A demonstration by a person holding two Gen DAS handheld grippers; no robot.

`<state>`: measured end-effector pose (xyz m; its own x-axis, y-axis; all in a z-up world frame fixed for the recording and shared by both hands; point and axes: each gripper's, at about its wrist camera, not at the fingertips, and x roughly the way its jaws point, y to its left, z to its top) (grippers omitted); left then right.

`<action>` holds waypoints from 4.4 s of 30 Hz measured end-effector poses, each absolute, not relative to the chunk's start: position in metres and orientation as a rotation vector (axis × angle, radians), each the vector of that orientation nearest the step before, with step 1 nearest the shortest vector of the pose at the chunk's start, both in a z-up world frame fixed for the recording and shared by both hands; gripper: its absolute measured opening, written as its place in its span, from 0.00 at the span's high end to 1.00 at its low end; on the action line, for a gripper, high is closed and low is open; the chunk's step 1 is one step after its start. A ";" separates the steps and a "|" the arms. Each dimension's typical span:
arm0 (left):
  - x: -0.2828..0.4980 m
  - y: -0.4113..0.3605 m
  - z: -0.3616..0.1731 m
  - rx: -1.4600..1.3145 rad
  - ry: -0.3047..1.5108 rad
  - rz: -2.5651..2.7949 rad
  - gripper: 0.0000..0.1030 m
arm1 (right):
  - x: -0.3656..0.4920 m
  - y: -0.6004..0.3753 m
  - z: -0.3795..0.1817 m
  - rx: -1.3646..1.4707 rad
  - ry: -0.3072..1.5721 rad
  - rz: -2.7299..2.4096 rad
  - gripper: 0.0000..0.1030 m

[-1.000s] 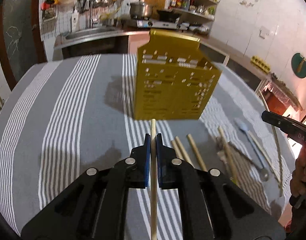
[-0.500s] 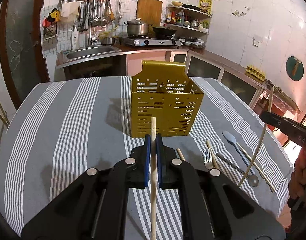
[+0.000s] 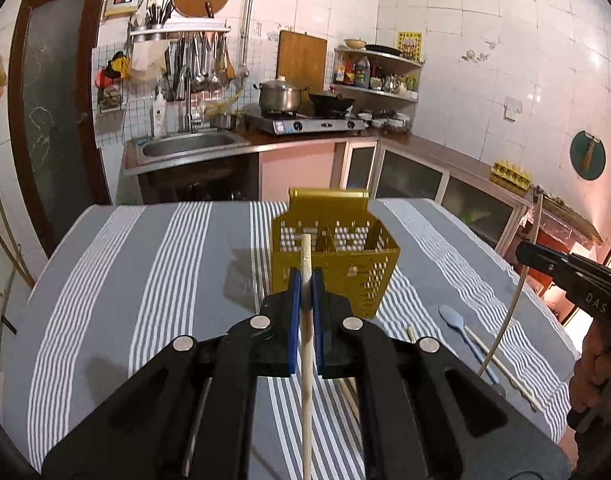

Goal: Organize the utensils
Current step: 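Lift the chopstick in the right tool toward the yellow caddy while the left tool carries its chopstick, then lower the chopstick into the caddy and open the right tool while the left tool releases its chopstick, then move both tools back down to the loose chopsticks on the cloth, then close the right tool on another wooden chopstick while the left tool grasps one too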

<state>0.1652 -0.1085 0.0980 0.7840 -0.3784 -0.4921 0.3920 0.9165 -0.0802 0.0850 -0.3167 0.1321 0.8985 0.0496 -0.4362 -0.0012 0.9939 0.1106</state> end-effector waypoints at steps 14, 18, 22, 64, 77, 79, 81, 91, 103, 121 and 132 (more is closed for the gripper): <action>0.189 -0.125 0.174 0.035 0.374 -0.427 0.96 | 0.106 -0.310 0.195 0.057 0.347 0.029 0.94; 0.202 -0.127 0.188 0.018 0.357 -0.429 0.96 | 0.114 -0.305 0.207 0.048 0.325 0.036 0.95; 0.213 -0.132 0.195 0.022 0.340 -0.423 0.96 | 0.125 -0.304 0.217 0.047 0.311 0.044 0.94; 0.363 -0.155 0.123 -0.019 0.421 -0.335 0.66 | 0.284 -0.279 0.162 0.041 0.449 0.044 0.56; 0.281 -0.042 0.096 -0.109 0.419 -0.198 0.47 | 0.168 -0.355 0.137 0.115 0.421 -0.091 0.53; 0.257 -0.028 0.073 -0.126 0.479 -0.182 0.47 | 0.144 -0.365 0.119 0.125 0.451 -0.111 0.53; 0.237 -0.023 0.055 -0.123 0.524 -0.179 0.47 | 0.121 -0.369 0.100 0.127 0.483 -0.123 0.53; 0.085 -0.015 -0.035 -0.038 0.701 -0.167 0.45 | -0.020 -0.346 0.006 0.164 0.647 -0.179 0.53; 0.077 -0.052 -0.045 -0.034 0.778 -0.211 0.44 | -0.016 -0.321 -0.009 0.143 0.697 -0.173 0.53; 0.162 -0.150 -0.068 0.082 0.895 -0.329 0.45 | 0.098 -0.293 -0.038 0.131 0.863 -0.133 0.53; 0.189 -0.149 -0.077 0.072 0.935 -0.292 0.45 | 0.127 -0.300 -0.046 0.071 0.900 -0.133 0.58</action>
